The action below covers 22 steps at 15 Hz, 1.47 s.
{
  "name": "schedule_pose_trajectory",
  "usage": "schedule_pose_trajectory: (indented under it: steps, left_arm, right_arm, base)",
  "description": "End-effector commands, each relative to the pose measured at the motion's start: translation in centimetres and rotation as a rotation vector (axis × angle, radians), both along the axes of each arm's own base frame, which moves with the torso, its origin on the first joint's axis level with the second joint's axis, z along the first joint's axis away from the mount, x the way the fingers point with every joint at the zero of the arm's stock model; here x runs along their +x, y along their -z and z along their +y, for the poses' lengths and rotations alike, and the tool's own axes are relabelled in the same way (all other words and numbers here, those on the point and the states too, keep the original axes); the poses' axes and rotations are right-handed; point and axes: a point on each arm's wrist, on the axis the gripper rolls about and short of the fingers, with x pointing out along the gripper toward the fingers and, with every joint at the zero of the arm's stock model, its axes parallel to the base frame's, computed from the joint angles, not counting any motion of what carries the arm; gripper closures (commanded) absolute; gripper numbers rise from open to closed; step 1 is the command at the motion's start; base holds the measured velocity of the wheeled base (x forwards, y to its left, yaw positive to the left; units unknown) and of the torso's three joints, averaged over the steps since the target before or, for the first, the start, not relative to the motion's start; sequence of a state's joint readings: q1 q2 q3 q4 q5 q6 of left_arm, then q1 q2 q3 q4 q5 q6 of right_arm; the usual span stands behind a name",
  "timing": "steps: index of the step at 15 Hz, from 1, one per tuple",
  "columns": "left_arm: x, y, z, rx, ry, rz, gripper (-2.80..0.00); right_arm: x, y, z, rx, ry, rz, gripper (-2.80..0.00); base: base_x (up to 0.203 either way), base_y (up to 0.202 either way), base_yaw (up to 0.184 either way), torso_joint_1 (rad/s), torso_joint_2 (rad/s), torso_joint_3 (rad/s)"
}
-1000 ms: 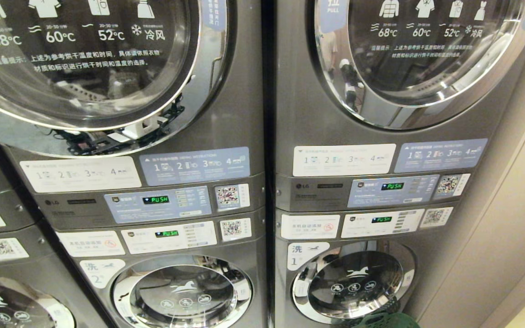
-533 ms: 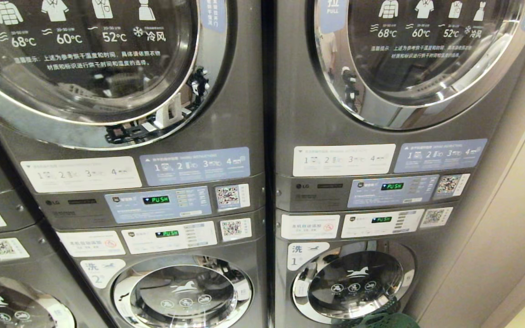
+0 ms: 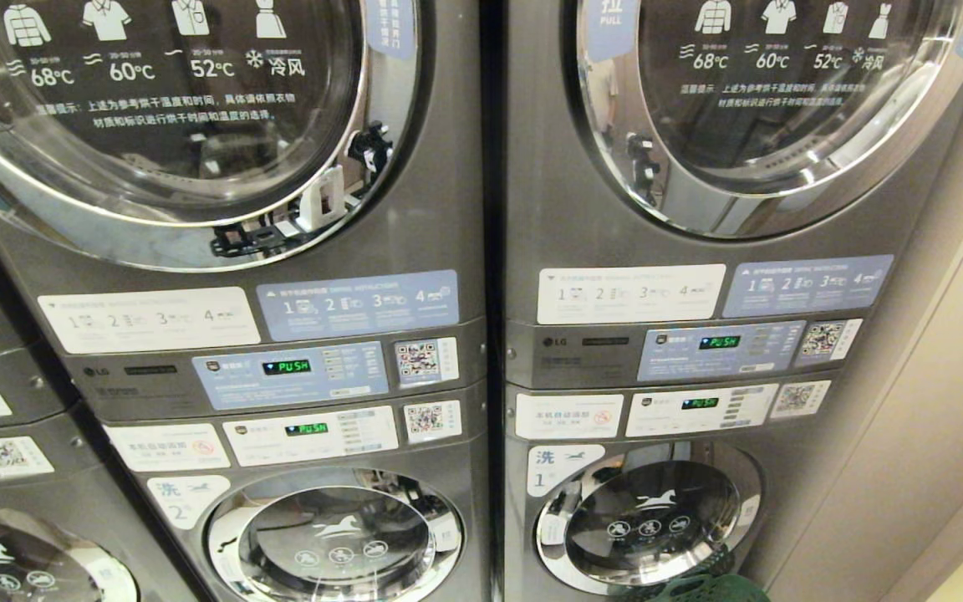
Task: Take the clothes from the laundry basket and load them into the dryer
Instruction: Close the dryer
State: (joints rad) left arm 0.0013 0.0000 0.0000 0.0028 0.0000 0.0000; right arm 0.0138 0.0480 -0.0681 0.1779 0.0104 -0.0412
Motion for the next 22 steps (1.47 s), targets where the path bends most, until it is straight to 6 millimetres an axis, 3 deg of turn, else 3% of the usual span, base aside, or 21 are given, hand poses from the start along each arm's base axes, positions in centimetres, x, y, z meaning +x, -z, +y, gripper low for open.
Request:
schedule_pose_trajectory:
  steps: [1,4,10,19,22]
  left_arm:
    - [0.0,0.0,0.0,0.0,0.001,-0.003,0.0]
    - [0.0,0.0,0.0,0.001,0.0,-0.003,0.0]
    - [0.0,0.0,0.0,0.0,0.0,-0.001,0.0]
    - [-0.1,-0.2,0.0,0.007,0.002,-0.012,0.0]
    - [-0.4,-5.6,0.0,0.008,-0.017,-0.071,0.0]
  right_arm:
    - [-0.4,0.1,0.0,0.0,0.001,-0.047,0.0]
    - [-0.4,0.1,0.0,-0.005,-0.002,-0.049,0.0]
    - [-0.4,0.1,0.0,0.001,-0.003,-0.051,0.0]
    - [-0.4,0.1,0.0,0.012,0.0,-0.052,0.0]
    - [-0.4,0.1,0.0,0.022,0.007,-0.051,0.0]
  base:
    - [0.0,0.0,0.0,0.0,0.0,0.0]
    - [0.172,-0.048,0.008,0.008,0.0,0.006]
    - [0.193,-0.183,0.004,0.007,0.0,0.002]
    - [0.005,-0.011,0.0,0.001,0.0,0.001]
    - [0.0,0.0,0.0,0.0,0.0,0.0]
